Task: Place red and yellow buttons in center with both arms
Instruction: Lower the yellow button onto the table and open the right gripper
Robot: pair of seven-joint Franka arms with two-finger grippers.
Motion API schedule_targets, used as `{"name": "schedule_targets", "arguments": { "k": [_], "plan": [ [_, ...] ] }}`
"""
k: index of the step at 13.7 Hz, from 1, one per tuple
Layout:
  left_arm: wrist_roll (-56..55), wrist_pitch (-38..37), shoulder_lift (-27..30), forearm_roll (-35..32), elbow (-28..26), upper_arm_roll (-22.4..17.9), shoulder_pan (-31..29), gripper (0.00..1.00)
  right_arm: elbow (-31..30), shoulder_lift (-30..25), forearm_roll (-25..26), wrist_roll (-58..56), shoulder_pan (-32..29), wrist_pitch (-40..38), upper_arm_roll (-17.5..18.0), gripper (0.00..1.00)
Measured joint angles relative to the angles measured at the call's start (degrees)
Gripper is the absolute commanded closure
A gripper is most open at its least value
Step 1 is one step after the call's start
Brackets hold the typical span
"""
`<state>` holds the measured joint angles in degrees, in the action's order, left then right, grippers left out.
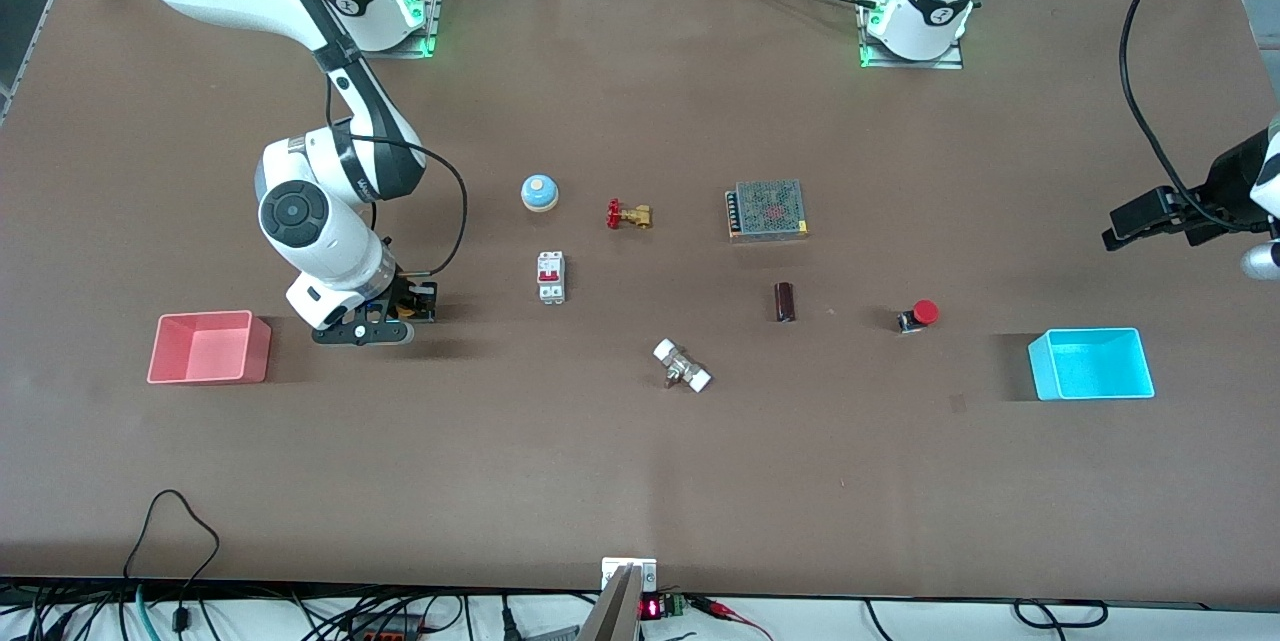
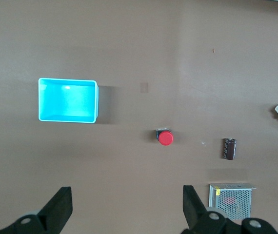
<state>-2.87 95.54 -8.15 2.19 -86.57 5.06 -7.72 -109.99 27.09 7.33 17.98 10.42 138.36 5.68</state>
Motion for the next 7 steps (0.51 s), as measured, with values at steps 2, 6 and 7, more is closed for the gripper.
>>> {"name": "schedule_targets", "arguments": {
  "k": [2,6,7],
  "plan": [
    [-0.24,-0.10,-0.05,-0.03,-0.37,0.08,-0.08,0.00,0.00,0.34,0.02,0.00,0.00,0.08,-0.03,0.77],
    [-0.59,0.29,-0.04,-0.03,-0.35,0.10,-1.39,0.00,0.00,0.63,0.03,0.00,0.00,0.08,-0.05,0.59],
    [-0.58,0.58,0.08,-0.03,-0.23,0.15,-1.90,0.00,0.00,0.72,0.03,0.00,0.00,0.09,-0.06,0.57]
  ]
}}
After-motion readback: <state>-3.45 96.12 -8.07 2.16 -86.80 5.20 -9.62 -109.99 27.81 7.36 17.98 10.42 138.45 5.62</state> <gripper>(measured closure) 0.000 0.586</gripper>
